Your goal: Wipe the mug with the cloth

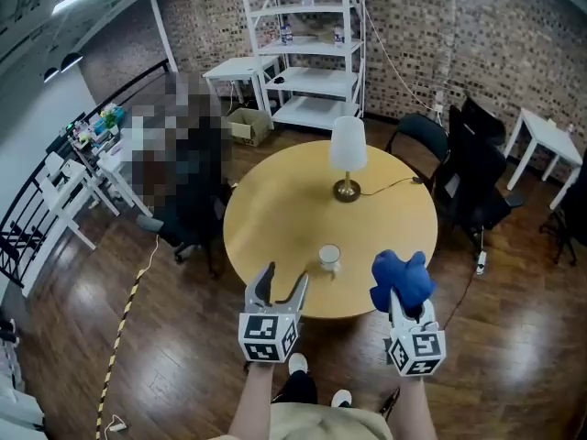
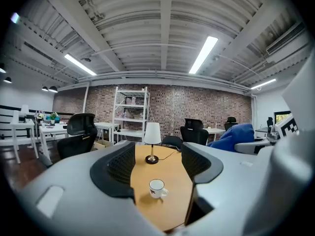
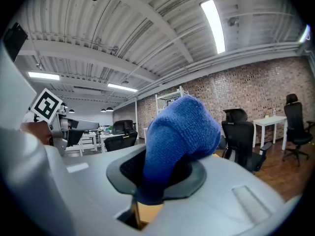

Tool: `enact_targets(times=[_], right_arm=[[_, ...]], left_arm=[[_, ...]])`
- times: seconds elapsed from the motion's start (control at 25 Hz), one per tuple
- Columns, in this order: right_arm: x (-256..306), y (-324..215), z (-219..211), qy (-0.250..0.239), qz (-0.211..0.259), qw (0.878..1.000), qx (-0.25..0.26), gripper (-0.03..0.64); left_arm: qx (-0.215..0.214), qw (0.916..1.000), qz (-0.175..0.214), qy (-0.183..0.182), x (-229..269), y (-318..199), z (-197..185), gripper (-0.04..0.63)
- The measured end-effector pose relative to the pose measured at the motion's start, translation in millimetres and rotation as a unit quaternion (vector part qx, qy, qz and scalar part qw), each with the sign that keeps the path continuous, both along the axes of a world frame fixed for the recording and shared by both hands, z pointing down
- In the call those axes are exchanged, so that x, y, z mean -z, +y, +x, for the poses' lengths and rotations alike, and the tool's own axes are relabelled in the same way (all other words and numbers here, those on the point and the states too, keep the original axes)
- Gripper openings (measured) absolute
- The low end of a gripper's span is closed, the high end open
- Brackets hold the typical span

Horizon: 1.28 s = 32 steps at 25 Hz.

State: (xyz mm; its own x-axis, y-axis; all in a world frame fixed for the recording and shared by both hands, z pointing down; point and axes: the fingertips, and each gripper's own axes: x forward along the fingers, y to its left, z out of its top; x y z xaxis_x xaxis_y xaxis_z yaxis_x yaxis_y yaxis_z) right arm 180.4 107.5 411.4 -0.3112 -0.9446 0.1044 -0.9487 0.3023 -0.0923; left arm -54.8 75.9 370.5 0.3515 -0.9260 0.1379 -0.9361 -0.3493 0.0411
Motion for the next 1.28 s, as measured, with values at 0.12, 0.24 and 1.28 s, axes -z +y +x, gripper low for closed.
enact_targets(times=[0.12,0.24,1.28], right_arm=[[-16.9,-26.0,-11.5,0.012,-0.013,1.000,0.003,0.074],[-28.3,-56.3,-22.1,0.021,-0.030,0.999,0.000,0.074],[-148.6,-210.7,-39.5,-0.051,-0.238,0.970,0.010,0.080]], left_arm=[[-0.007,1.0000,-0.004,0.000,-12.1,-33.7,-4.4,0.275],[-0.027,0.9996,-0.006,0.006,-17.9,-74.7,-6.6,0.275],[-0.113,0.9569,-0.265,0.037,-196.1,-223.0,13.3,0.305]])
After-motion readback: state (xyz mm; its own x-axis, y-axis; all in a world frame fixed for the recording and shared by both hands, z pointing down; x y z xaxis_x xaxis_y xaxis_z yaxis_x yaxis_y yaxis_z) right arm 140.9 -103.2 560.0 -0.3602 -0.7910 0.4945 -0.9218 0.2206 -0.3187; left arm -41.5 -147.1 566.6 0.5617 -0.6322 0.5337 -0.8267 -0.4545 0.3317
